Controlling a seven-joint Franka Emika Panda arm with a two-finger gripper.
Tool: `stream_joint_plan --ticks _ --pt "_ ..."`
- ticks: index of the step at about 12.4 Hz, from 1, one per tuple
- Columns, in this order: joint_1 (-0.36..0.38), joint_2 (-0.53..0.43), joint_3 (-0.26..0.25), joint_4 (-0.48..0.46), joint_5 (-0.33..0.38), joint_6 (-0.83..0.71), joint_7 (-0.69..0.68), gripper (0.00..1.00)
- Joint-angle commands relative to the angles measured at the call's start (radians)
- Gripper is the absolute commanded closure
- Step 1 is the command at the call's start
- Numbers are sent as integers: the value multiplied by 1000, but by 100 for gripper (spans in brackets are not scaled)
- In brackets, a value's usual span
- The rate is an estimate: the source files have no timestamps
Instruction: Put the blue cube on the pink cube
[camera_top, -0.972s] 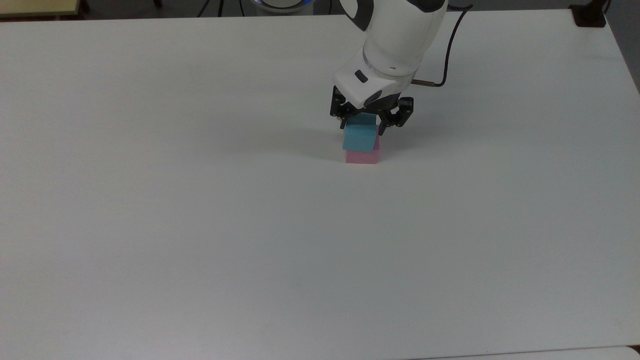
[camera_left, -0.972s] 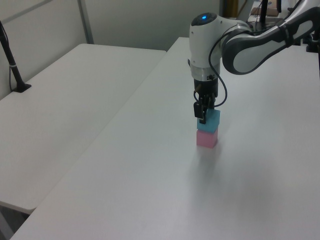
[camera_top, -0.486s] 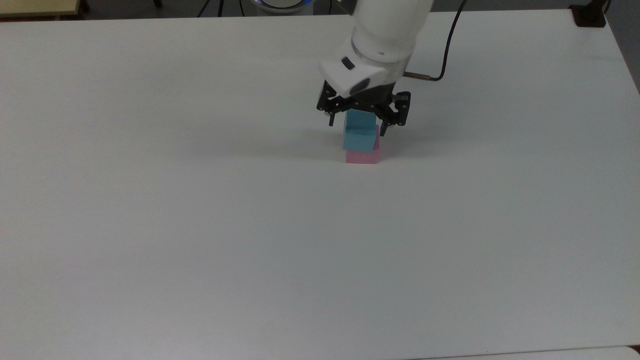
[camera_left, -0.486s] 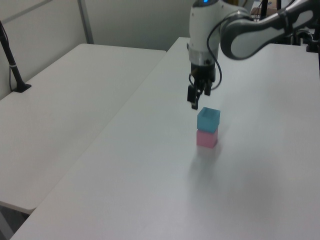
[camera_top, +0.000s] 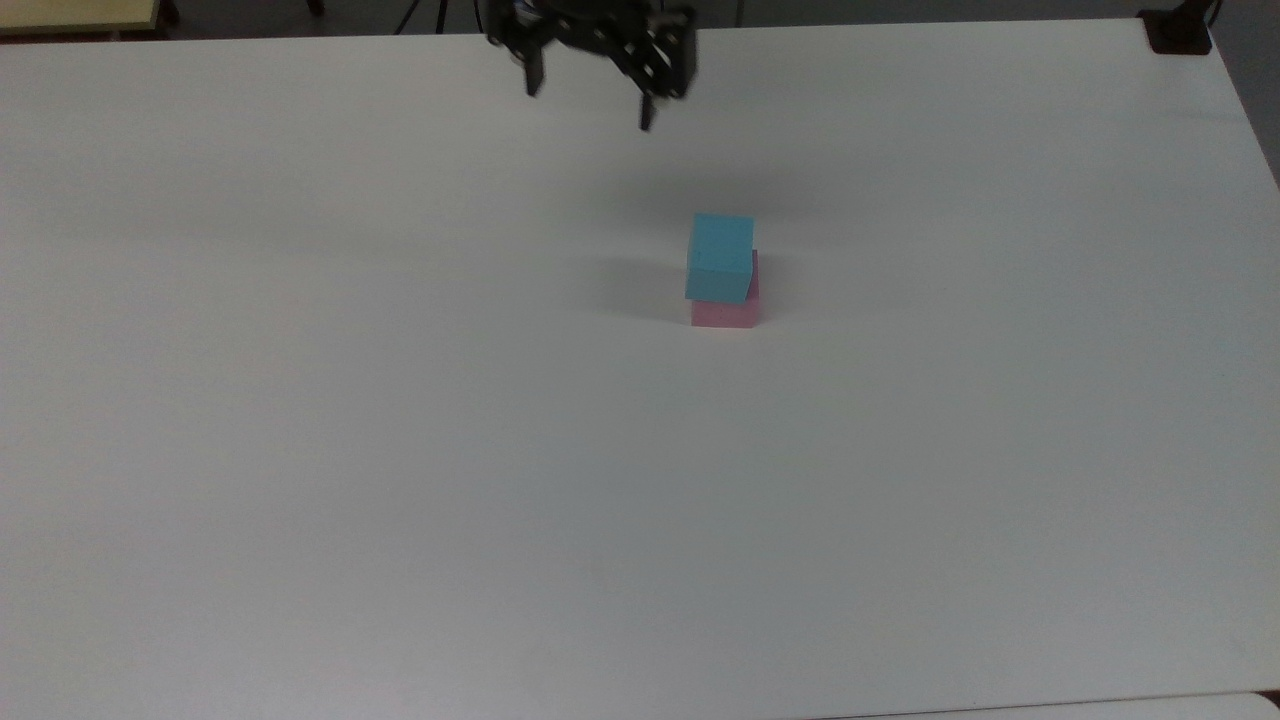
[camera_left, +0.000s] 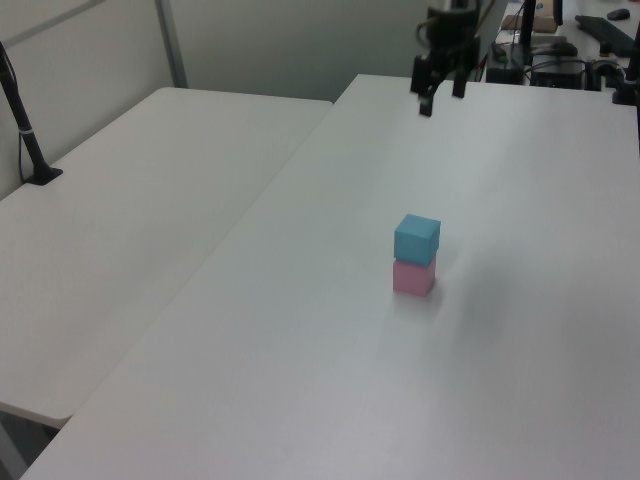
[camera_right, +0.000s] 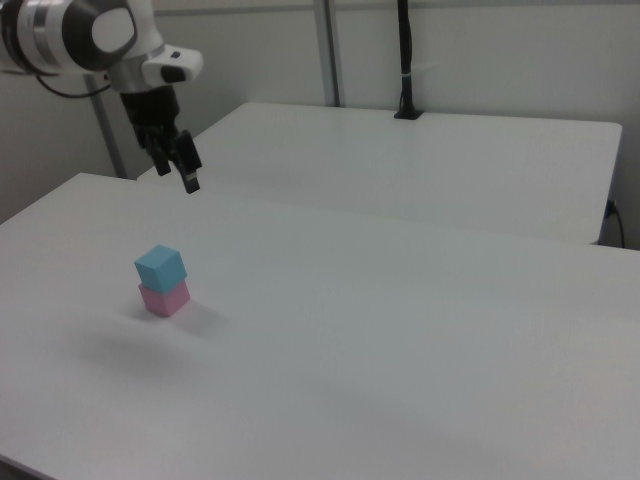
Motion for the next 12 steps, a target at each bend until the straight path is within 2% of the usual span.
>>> stream_joint_plan --ticks 1,2,6,8,12 --pt "-12 -83 -93 -24 42 -67 -181 0" --pt "-10 -103 -128 -32 40 -70 -230 0" --pt "-7 -114 -189 -42 8 -50 -360 0" --pt "-9 -122 -202 -43 10 -55 -468 0" --pt "-9 -122 -222 -38 14 -53 -473 0"
